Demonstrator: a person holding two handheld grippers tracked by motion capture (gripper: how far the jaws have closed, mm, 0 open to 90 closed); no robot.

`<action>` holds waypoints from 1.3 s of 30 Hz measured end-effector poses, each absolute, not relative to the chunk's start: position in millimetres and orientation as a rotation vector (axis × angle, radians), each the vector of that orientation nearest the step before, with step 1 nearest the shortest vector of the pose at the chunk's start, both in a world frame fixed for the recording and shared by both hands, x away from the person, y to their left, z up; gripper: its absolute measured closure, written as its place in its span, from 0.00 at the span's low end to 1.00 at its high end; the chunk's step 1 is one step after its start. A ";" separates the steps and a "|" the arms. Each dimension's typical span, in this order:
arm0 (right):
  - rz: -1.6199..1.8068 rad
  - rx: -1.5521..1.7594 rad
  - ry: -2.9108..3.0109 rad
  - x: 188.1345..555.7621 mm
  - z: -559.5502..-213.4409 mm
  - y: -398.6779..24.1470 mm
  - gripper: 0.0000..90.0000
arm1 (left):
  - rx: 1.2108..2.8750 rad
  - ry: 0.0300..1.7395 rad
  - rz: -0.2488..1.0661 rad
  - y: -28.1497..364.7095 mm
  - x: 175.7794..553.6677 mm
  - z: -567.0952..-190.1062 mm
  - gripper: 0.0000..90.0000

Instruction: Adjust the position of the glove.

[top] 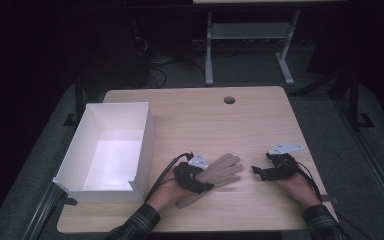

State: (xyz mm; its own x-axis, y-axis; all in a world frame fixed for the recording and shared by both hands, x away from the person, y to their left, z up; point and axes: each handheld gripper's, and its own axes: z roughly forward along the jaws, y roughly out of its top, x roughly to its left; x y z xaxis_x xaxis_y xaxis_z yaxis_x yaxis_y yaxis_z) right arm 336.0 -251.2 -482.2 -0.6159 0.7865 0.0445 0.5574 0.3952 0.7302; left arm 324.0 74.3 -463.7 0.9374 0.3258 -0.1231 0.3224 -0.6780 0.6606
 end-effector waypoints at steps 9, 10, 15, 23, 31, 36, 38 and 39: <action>1.050 1.173 2.350 336.1 -482.0 -251.2 0.21 | 2.346 0.516 -0.086 75.0 327.3 -461.6 0.72; 1.050 1.172 2.350 336.1 -482.0 -251.2 0.21 | 2.353 0.513 -0.086 74.8 327.8 -460.4 0.72; 1.050 1.172 2.350 336.1 -482.0 -251.2 0.21 | 2.354 0.540 -0.087 74.6 329.0 -454.9 0.72; 1.053 1.173 2.348 336.1 -482.2 -251.1 0.21 | 2.310 0.601 -0.076 81.0 335.4 -436.8 0.72; 1.048 1.172 2.350 336.0 -482.0 -251.2 0.21 | 2.261 0.687 -0.044 87.8 344.6 -411.0 0.72; 1.049 1.167 2.351 336.2 -482.2 -251.5 0.21 | 2.240 0.711 -0.051 89.6 346.5 -392.7 0.72; 1.053 1.172 2.349 336.1 -482.1 -251.1 0.21 | 2.236 0.716 -0.039 90.4 347.1 -383.9 0.72; 1.052 1.171 2.349 336.1 -482.2 -251.2 0.21 | 2.232 0.717 -0.038 90.6 347.4 -380.2 0.72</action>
